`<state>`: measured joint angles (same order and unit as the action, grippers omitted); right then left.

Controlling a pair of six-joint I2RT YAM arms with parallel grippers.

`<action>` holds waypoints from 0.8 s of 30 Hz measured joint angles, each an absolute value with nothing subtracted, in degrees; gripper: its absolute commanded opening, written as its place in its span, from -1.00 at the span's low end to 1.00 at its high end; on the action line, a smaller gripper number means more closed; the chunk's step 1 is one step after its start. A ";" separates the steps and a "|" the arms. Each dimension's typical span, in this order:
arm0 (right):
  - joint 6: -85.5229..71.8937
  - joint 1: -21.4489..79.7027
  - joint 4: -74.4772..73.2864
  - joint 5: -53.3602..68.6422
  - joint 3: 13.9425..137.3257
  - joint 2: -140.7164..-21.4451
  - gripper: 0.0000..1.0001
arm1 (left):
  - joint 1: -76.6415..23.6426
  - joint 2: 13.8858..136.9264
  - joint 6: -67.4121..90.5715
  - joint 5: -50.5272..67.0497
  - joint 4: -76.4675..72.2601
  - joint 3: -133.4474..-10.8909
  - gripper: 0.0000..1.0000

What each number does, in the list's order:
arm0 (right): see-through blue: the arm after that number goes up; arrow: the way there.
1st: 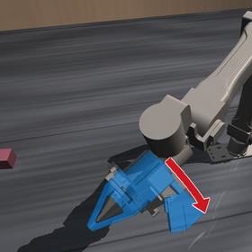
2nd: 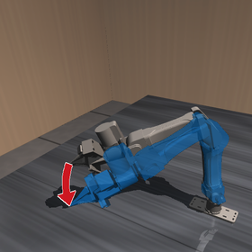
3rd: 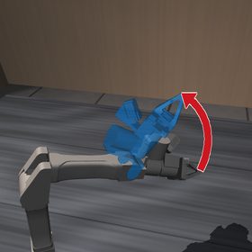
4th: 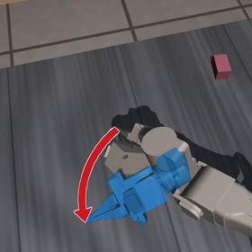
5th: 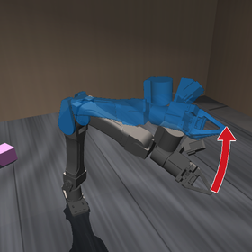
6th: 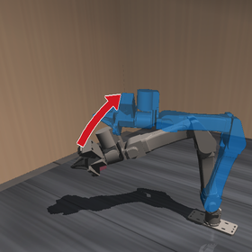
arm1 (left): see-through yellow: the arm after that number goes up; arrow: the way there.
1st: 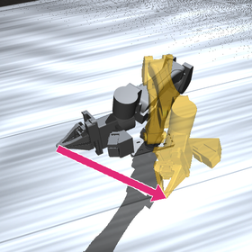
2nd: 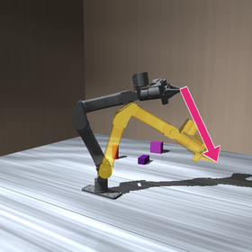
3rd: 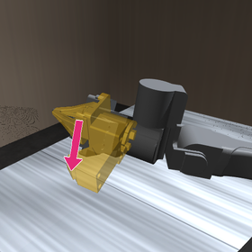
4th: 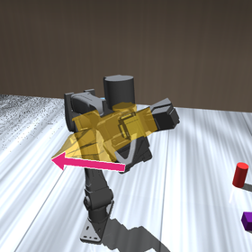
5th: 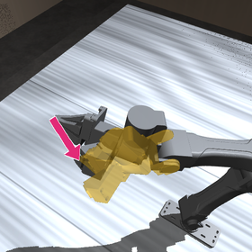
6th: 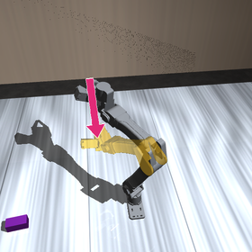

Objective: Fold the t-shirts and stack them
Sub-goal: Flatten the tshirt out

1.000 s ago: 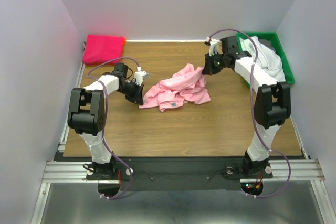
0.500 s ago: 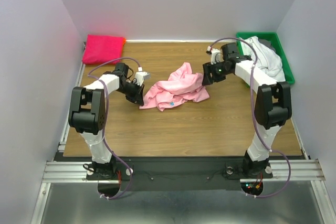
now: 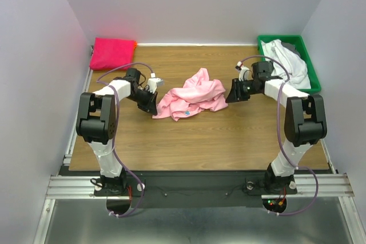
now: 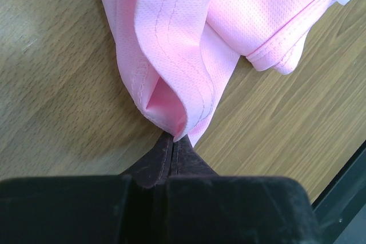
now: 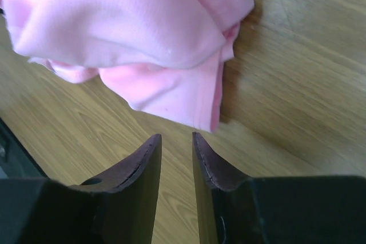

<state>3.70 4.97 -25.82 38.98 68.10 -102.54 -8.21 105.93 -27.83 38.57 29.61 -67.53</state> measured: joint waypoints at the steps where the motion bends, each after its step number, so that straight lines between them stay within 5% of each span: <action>1: 2.20 5.04 -24.05 39.79 67.53 -102.54 -0.32 | -8.19 106.06 -27.77 38.59 29.61 -67.53 -1.00; 16: -12.95 5.06 -4.78 45.56 65.56 -108.84 -0.31 | -7.77 106.65 -27.51 38.92 29.56 -67.53 -1.00; 24: -16.56 5.78 -0.45 46.61 63.70 -110.59 -0.06 | -7.75 107.31 -27.38 38.96 29.56 -67.53 -1.00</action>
<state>-16.56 5.78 -0.45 46.61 63.70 -110.59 -7.75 107.31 -27.38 38.96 29.56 -67.53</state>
